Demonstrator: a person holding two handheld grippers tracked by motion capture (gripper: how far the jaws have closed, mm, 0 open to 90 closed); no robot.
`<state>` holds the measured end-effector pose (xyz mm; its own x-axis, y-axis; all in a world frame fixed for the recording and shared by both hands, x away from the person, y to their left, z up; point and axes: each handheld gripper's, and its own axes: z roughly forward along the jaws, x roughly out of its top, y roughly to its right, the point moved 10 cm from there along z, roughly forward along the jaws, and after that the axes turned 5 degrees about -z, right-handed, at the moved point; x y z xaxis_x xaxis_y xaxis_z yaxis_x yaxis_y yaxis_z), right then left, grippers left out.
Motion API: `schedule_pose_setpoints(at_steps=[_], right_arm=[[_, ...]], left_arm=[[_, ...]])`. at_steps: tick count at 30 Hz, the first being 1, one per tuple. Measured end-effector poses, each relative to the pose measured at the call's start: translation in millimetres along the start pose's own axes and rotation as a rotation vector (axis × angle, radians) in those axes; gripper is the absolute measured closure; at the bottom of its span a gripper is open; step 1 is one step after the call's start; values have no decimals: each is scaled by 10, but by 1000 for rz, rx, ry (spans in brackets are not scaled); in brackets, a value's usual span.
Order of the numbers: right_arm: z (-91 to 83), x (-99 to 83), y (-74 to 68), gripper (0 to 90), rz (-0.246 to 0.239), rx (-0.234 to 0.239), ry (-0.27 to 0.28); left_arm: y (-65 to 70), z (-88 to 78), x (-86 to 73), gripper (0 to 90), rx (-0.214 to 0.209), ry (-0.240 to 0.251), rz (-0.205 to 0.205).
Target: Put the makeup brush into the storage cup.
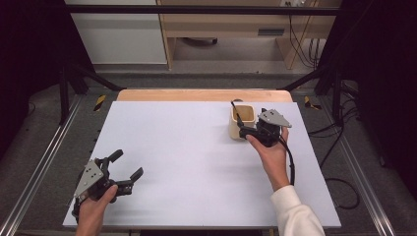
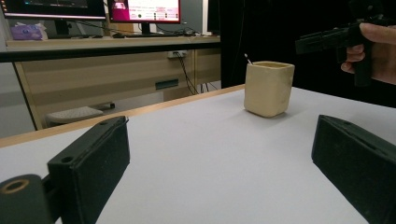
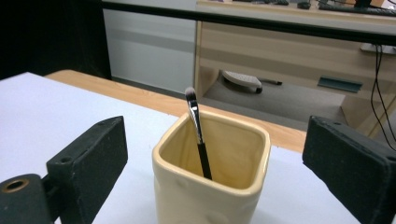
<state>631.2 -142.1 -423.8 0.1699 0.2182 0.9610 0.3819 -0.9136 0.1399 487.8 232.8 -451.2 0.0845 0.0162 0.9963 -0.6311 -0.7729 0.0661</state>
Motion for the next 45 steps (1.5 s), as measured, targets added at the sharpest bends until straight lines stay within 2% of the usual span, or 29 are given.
schedule_pose_setpoints(at_steps=[11,14,16,27,30,36,45], right_arm=[[-84,-63,-91,74,-42,34,-23],[-109,-54,-94,78,-44,28,-17],[-130,-48,-84,93,-63,15,-1],[-223,-130,-112,51,-28,55,6],[-241,-150,-133,40,-43,57,7],[-274,-183,-178,28,-37,70,12],[-335,-242,-199,32,-55,79,9]], left_arm=[[5,0,0,40,-3,0,0],[0,-2,1,39,0,0,-1],[-4,-2,1,38,1,1,-2],[-19,-15,9,38,2,4,-4],[-22,-18,11,38,4,5,-4],[-22,-18,11,37,3,5,-4],[-26,-23,12,37,3,6,-5]])
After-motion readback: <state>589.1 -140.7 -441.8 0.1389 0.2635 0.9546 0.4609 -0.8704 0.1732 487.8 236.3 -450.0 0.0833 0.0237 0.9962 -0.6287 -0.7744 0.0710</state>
